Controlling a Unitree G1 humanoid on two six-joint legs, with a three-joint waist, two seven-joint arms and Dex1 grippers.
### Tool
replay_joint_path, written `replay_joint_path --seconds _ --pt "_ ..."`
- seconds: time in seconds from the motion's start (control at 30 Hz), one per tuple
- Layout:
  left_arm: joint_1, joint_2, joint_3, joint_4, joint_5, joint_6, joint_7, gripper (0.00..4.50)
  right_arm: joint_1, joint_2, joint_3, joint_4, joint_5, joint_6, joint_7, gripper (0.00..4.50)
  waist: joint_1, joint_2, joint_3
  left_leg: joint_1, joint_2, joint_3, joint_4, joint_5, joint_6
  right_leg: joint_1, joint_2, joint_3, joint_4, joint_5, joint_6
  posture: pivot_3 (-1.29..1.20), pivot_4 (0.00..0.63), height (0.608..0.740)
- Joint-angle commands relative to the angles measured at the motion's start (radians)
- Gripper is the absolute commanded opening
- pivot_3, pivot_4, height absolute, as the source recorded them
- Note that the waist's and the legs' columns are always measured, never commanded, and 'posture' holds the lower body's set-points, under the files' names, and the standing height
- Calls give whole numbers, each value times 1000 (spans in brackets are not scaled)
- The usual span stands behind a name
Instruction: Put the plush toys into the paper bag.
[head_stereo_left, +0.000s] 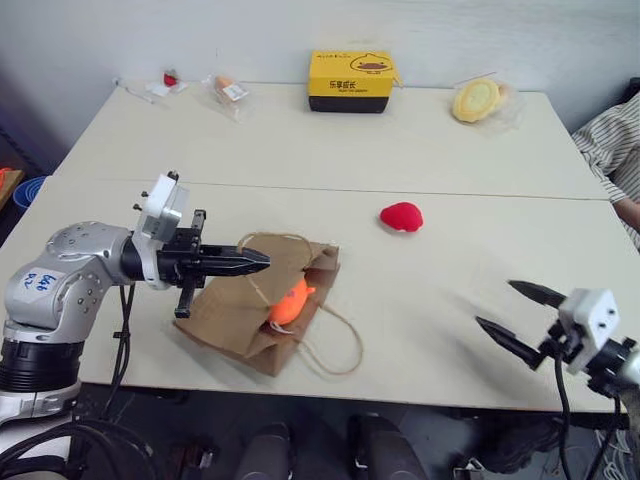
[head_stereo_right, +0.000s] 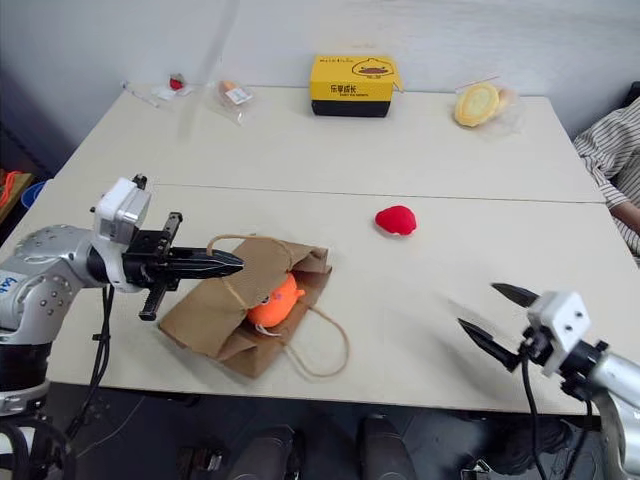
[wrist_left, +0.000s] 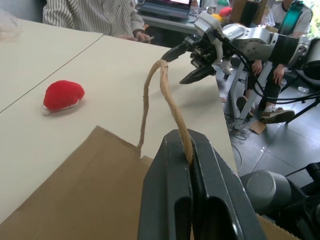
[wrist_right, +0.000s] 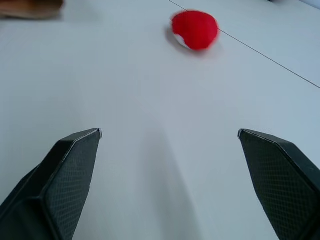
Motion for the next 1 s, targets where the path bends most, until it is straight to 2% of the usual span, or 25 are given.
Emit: replay_joint_path --seconds 0.03,0.13,0.23,0.3,0.4,0.53,0.67,0.8,0.9,1.0 --pt "-3 21 33 4 5 -15 -6 0 -3 14 5 -53 13 -7 -54 4469 -6 1 0 0 0 1 0 0 0 -1 0 1 1 0 0 0 150 740" --pt "-13 36 40 21 14 -15 -2 0 -120 -22 111 -115 -12 140 -122 4469 -24 1 1 0 1 1 0 0 -1 -1 0 1 2 0 0 0 150 740" --pt "-29 30 35 30 17 -17 5 0 -361 -44 236 -78 -62 268 -183 4469 -31 2 1 1 1 1 1 1 -1 -2 0 2 3 0 0 0 150 740" --pt "-36 21 32 30 20 -16 12 0 -471 -47 296 -33 -92 315 -201 4469 -24 2 1 0 1 2 1 1 -1 -4 0 1 4 0 0 0 150 740" --pt "-37 3 32 21 23 -20 29 0 -696 -17 420 127 -160 357 -210 4469 -15 2 1 -3 1 -2 0 2 -3 -5 1 -2 3 -1 -2 0 150 740" --pt "-24 6 52 10 18 -17 34 0 -899 30 519 371 -240 362 -227 4469 -17 2 1 -6 1 -2 0 1 -2 -5 0 -3 4 -1 -2 0 150 740" --pt "-17 25 70 9 15 -15 26 0 -1038 72 587 590 -299 337 -216 4469 -24 2 1 -7 0 -2 1 1 -1 -6 0 -3 3 -1 -2 0 150 740" --pt "-15 43 79 5 15 -15 16 0 -1146 138 598 821 -325 240 -224 4469 -29 2 1 -7 0 -1 1 1 -2 -6 0 -3 4 -1 -2 0 150 740" --pt "-16 49 78 6 17 -17 18 0 -1181 162 583 906 -328 183 -223 3867 -31 2 1 -7 1 -1 1 1 -2 -6 0 -3 4 -1 -2 0 150 740" --pt "-16 49 78 8 20 -18 19 0 -1191 168 576 952 -337 127 -232 2779 -31 2 1 -7 0 -1 1 1 -2 -6 0 -3 5 -1 -2 0 150 740"
